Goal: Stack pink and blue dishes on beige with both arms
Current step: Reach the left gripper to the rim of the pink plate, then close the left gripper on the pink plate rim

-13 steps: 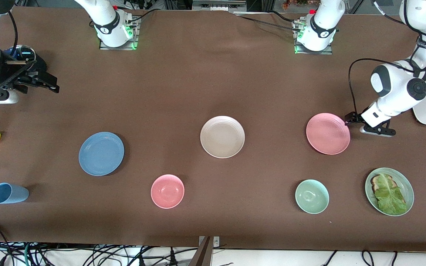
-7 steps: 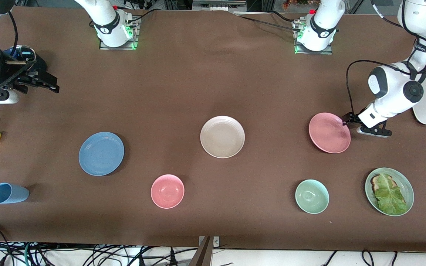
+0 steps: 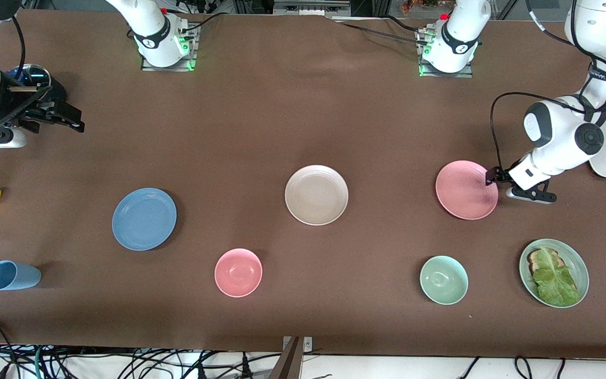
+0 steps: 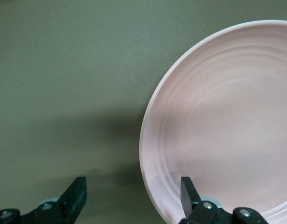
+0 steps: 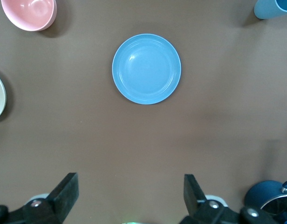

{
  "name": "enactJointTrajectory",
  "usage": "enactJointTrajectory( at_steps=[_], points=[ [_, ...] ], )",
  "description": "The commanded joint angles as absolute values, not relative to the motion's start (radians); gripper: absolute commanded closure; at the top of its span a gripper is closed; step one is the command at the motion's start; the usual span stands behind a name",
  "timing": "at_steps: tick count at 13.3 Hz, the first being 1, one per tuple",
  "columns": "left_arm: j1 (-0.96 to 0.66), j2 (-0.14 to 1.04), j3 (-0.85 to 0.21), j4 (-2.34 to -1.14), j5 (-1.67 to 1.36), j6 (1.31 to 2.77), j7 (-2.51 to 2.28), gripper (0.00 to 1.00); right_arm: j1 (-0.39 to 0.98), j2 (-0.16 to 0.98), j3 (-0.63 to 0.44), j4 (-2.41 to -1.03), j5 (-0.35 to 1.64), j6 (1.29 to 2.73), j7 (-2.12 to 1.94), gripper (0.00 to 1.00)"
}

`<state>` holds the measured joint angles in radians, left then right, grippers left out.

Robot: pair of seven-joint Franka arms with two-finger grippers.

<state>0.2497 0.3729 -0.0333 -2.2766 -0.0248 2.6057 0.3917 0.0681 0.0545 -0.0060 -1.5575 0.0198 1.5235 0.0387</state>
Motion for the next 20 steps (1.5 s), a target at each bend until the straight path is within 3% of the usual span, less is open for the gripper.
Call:
enactJointTrajectory(
  at_steps=[1, 4, 7, 12, 14, 20],
  points=[
    [0.244, 0.403, -0.040, -2.238, -0.072, 2.583, 0.399, 0.35, 0.066, 0.041, -0.006, -1.563, 0.020, 1.516, 0.048, 0.00],
    [0.238, 0.426, -0.052, -2.198, -0.115, 2.560, 0.399, 0.58, 0.066, 0.041, -0.006, -1.563, 0.020, 1.514, 0.049, 0.00],
    [0.239, 0.440, -0.052, -2.155, -0.115, 2.511, 0.402, 0.97, 0.066, 0.043, -0.006, -1.563, 0.020, 1.514, 0.046, 0.00],
    [0.238, 0.422, -0.057, -2.126, -0.115, 2.452, 0.384, 1.00, 0.066, 0.043, -0.006, -1.563, 0.020, 1.514, 0.046, 0.00],
    [0.235, 0.391, -0.104, -2.077, -0.115, 2.341, 0.277, 1.00, 0.066, 0.043, -0.006, -1.563, 0.020, 1.513, 0.046, 0.00],
    [0.235, 0.311, -0.302, -2.036, -0.114, 2.264, -0.084, 1.00, 0.066, 0.043, -0.006, -1.563, 0.020, 1.514, 0.046, 0.00]
  ],
)
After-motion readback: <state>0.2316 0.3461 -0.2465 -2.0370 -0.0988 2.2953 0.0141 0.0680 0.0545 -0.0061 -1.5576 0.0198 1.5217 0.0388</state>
